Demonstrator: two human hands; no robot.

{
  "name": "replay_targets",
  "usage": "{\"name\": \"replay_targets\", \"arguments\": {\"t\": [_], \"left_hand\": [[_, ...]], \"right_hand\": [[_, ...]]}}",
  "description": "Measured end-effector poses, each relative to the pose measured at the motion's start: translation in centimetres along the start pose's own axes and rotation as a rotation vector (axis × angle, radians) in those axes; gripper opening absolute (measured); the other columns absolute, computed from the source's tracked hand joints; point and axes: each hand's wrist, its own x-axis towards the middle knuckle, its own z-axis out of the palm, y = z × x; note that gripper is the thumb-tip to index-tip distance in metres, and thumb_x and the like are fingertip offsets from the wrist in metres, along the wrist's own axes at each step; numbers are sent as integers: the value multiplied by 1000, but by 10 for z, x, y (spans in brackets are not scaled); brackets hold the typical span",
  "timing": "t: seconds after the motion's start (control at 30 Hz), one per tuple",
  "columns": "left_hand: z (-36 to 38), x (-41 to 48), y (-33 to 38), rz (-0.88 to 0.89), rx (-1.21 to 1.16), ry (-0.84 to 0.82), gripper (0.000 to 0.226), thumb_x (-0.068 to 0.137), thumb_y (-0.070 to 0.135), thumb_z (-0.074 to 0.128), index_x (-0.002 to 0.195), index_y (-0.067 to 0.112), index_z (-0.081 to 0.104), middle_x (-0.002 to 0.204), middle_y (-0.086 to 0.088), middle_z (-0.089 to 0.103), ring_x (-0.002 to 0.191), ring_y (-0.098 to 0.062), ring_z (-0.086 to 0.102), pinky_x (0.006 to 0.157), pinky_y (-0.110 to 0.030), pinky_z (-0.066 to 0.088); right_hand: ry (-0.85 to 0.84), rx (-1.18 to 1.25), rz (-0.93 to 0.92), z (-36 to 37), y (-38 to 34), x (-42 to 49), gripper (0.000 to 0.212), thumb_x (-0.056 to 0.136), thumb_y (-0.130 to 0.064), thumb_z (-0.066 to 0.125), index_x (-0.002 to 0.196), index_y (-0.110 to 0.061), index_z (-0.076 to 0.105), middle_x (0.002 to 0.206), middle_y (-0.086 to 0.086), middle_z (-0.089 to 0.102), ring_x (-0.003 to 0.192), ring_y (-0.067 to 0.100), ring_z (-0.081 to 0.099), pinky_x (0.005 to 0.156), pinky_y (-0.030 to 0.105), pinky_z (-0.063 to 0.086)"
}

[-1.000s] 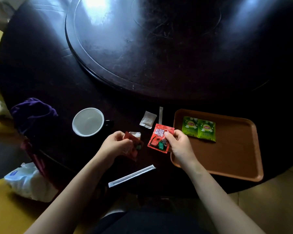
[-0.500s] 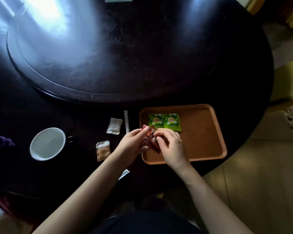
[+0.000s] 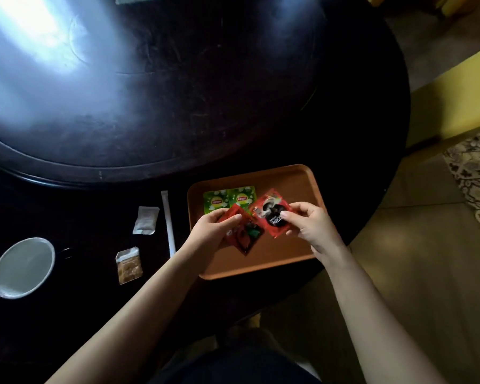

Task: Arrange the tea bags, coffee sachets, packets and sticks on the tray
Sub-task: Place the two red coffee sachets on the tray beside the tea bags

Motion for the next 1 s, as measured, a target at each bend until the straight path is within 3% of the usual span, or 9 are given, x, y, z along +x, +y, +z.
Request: {"name": "replay_targets", "arguments": {"t": [0.1, 0.17, 0.23, 0.37, 0.53, 0.67, 0.8, 0.87, 1.0], "left_hand": [[0, 4, -3, -37, -6, 59, 9, 81, 14, 65, 82, 23, 63, 84, -5, 67, 77, -18, 66, 60, -28, 57], [0, 6, -4, -30, 30, 90, 12, 83, 12, 62, 82, 24, 62, 84, -3, 65, 77, -16, 64, 57, -25, 54], [3, 8, -4, 0, 132, 94, 16, 84, 10, 60, 87, 26, 62, 88, -1, 64, 78, -13, 62, 55, -22, 51], [19, 11, -1, 46, 284, -71, 20, 89, 16, 54, 91, 33, 65, 94, -1, 66, 81, -14, 62, 64, -26, 54], [42, 13, -5, -74, 261, -244, 13, 83, 20, 64, 94, 13, 64, 84, -6, 66, 75, -18, 62, 70, -30, 50], [56, 17, -12, -99, 34, -87, 6, 81, 11, 65, 84, 15, 64, 76, 0, 70, 64, -10, 67, 57, -24, 57], [63, 18, -20, -82, 14, 15, 9, 82, 18, 65, 91, 17, 63, 90, -6, 69, 79, -17, 67, 63, -29, 58], [61, 16, -24, -89, 34, 20, 6, 83, 19, 64, 88, 20, 63, 89, -4, 68, 80, -17, 66, 64, -30, 57], [42, 11, -32, -95, 69, 98, 6, 83, 16, 63, 85, 23, 63, 91, -7, 66, 84, -20, 64, 70, -34, 55]], "right_hand": [[60, -34, 14, -15, 7, 13, 7, 84, -5, 61, 89, -10, 61, 81, 4, 63, 71, 14, 62, 45, 13, 49], [-9, -99, 5, -21, 8, 20, 11, 86, -7, 58, 96, -12, 61, 87, 5, 64, 79, 19, 63, 58, 21, 56], [-187, -220, -7, -27, 2, 23, 15, 88, -9, 57, 95, -23, 61, 94, 3, 64, 92, 21, 64, 75, 30, 57], [-580, -508, -27, -35, -16, 25, 28, 83, -19, 64, 110, -27, 61, 107, -3, 64, 97, 10, 63, 71, 17, 56], [-287, -586, -160, -23, -15, 38, 32, 77, -17, 70, 107, -19, 58, 85, -5, 55, 87, 14, 58, 75, 26, 50], [-171, -282, -21, -21, 8, 42, 19, 79, -22, 70, 95, -17, 60, 90, 3, 65, 87, 16, 63, 75, 29, 51], [-63, -25, 51, -20, 19, 49, 11, 81, -9, 64, 78, -20, 62, 86, 9, 67, 80, 18, 64, 71, 26, 53], [39, -90, -28, -22, 15, 62, 11, 84, -8, 59, 85, -19, 61, 86, 5, 65, 74, 11, 64, 64, 18, 53], [-62, -438, -154, -19, 5, 89, 28, 85, -9, 58, 113, -7, 56, 111, 14, 62, 99, 22, 60, 81, 36, 55]]}}
